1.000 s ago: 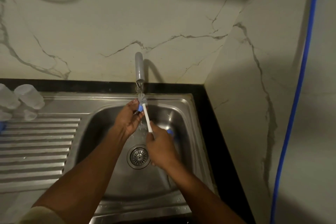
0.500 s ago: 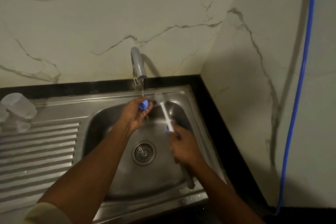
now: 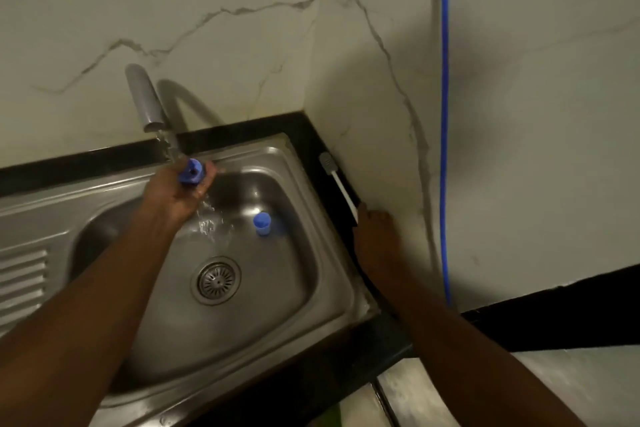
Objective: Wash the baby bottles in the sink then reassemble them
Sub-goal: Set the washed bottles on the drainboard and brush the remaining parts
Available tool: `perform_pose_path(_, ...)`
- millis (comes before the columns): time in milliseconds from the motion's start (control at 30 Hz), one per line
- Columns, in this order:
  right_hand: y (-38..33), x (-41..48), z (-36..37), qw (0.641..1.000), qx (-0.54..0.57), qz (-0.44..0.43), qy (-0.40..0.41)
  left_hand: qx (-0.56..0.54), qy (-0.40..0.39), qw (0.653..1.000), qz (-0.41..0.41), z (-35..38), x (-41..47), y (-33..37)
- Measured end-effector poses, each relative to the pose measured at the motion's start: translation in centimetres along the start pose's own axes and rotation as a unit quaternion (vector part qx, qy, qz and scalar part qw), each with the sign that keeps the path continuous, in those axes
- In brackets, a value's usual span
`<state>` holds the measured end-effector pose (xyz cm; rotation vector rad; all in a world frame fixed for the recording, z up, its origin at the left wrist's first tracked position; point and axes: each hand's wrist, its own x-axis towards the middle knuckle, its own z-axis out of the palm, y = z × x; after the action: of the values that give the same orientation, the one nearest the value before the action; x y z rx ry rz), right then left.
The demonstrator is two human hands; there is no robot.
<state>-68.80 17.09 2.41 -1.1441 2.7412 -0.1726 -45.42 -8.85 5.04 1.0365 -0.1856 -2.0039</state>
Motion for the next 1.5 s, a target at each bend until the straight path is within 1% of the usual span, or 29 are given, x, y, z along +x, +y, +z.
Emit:
perform_pose_path(67,0.4,-0.3,0.9,0.999,-0.023,-0.033,0.022,-0.009,0.026,0.999,0.03,-0.1,0.6,0.1)
perform_pose_path(133,0.7,-0.6,1.7,0.995,0.047,-0.066,0.06,0.021,0.038,0.998,0.038,0.2,0.5,0.1)
perform_pose_path(200,1.1,-1.0,2.3,0.987,0.125,-0.063,0.083,0.049,0.031,0.998,0.022,0.4,0.2,-0.3)
perform_pose_path(233,1.1,-1.1,2.6,0.981,0.14,-0.075,0.108,0.045,0.04,0.998,0.022,0.3,-0.1,-0.3)
perform_pose_path(333,0.4,-1.9,2.3,0.959,0.171,-0.129,0.187,-0.012,0.064,0.997,0.044,0.4,-0.7,-0.2)
perform_pose_path(400,-0.7,-2.5,1.5,0.942,0.178,-0.19,0.213,0.001,0.061,0.997,0.053,0.8,-1.8,-0.6)
perform_pose_path(433,-1.7,-2.7,0.9,0.937,0.186,-0.216,0.202,0.016,0.061,0.997,0.055,0.8,-2.3,-0.8)
perform_pose_path(500,-3.9,-2.6,0.2,0.931,0.209,-0.259,0.148,0.003,0.057,0.997,0.059,0.9,-2.8,-1.0)
perform_pose_path(567,-6.9,-2.0,-0.4,0.924,0.247,-0.285,0.066,0.001,0.045,0.997,0.066,0.5,-3.1,-0.9)
perform_pose_path(633,-11.0,-0.7,-0.9,0.899,0.32,-0.297,-0.025,0.024,0.042,0.995,0.086,0.0,-3.2,-1.0)
perform_pose_path(700,-16.0,0.9,-1.3,0.869,0.395,-0.273,-0.118,0.042,0.048,0.993,0.103,-0.1,-3.7,-1.4)
perform_pose_path(767,-20.6,2.2,-1.0,0.848,0.431,-0.23,-0.207,0.06,0.059,0.99,0.114,0.1,-4.5,-1.8)
perform_pose_path(833,-24.1,3.2,0.0,0.843,0.42,-0.224,-0.253,0.051,0.066,0.989,0.118,0.2,-5.1,-2.2)
perform_pose_path(900,-26.0,3.9,1.2,0.827,0.435,-0.231,-0.271,0.04,0.064,0.99,0.123,0.5,-5.6,-2.2)
perform_pose_path(933,-26.5,4.0,1.4,0.81,0.471,-0.211,-0.276,0.071,0.06,0.987,0.131,0.7,-5.8,-2.1)
perform_pose_path(967,-26.6,4.2,1.3,0.79,0.515,-0.175,-0.281,0.125,0.061,0.98,0.141,1.0,-6.0,-2.0)
perform_pose_path(1033,-26.9,4.8,1.4,0.758,0.569,-0.112,-0.298,0.241,0.091,0.952,0.164,1.1,-6.8,-1.7)
perform_pose_path(1067,-27.1,5.0,1.6,0.748,0.572,-0.113,-0.316,0.288,0.108,0.936,0.169,0.8,-7.2,-1.6)
perform_pose_path(1100,-27.2,5.1,2.0,0.746,0.57,-0.121,-0.323,0.325,0.117,0.922,0.172,0.5,-7.3,-1.7)
perform_pose_path(1167,-27.5,5.1,2.2,0.757,0.571,-0.123,-0.293,0.363,0.108,0.907,0.182,-0.3,-7.4,-1.9)
perform_pose_path(1200,-27.8,5.0,2.1,0.775,0.554,-0.127,-0.275,0.36,0.105,0.909,0.181,-0.4,-7.8,-2.0)
perform_pose_path(1267,-28.0,4.9,1.8,0.814,0.499,-0.164,-0.25,0.348,0.105,0.915,0.178,-0.6,-8.6,-1.8)
perform_pose_path(1333,-28.1,5.3,1.7,0.839,0.47,-0.174,-0.211,0.375,0.1,0.903,0.181,-0.5,-9.4,-1.6)
perform_pose_path(1367,-28.0,5.4,1.3,0.859,0.435,-0.185,-0.197,0.391,0.094,0.898,0.179,-0.4,-9.8,-1.5)
perform_pose_path(1433,-28.2,5.2,0.9,0.898,0.3,-0.242,-0.211,0.397,0.09,0.898,0.164,-0.2,-10.7,-1.3)
perform_pose_path(1500,-28.5,4.7,0.2,0.91,0.167,-0.303,-0.228,0.41,0.096,0.892,0.165,0.1,-11.7,-0.9)
